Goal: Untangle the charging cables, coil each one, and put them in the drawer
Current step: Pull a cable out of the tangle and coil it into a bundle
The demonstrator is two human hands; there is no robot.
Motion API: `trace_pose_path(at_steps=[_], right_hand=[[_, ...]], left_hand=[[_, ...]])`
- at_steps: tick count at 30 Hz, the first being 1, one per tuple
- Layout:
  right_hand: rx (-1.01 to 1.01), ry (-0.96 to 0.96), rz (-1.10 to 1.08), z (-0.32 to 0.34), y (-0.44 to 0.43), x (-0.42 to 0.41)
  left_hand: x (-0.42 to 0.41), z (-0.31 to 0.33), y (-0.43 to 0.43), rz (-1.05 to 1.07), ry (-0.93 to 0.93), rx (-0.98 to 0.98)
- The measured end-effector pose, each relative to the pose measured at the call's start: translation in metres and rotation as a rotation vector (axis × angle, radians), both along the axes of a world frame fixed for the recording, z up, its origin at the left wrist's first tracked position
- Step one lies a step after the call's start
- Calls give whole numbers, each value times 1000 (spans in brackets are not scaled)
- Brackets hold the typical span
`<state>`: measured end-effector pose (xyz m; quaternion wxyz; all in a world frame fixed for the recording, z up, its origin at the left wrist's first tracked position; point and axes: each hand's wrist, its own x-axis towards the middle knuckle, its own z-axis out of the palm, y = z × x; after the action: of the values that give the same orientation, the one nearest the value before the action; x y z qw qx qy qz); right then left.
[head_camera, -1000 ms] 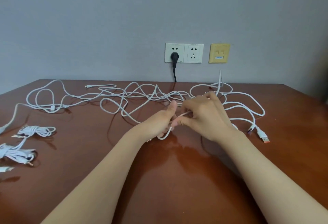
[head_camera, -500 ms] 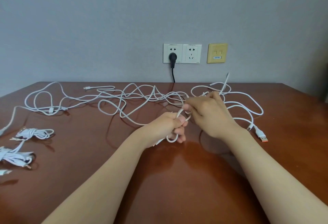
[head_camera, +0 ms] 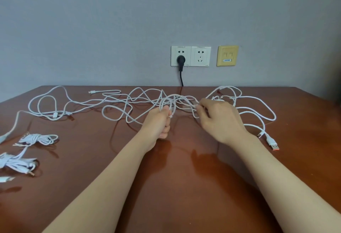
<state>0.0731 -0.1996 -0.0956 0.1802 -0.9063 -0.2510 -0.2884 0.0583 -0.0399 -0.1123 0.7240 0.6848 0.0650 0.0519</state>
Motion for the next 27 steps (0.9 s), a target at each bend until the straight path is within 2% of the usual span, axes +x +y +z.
trace_pose_path(at_steps=[7, 18, 24, 27], right_hand=[[-17, 61, 84, -5, 24, -18], [-105, 214, 249, -6, 27, -22], [-135, 338, 264, -4, 23, -20], [-141, 398, 269, -5, 23, -19]], left_hand=[[-1, -2, -8, 26, -141, -37], [-4, -2, -5, -95, -94, -116], [-6, -4, -2, -99, -103, 3], [-7, -4, -4, -139, -75, -80]])
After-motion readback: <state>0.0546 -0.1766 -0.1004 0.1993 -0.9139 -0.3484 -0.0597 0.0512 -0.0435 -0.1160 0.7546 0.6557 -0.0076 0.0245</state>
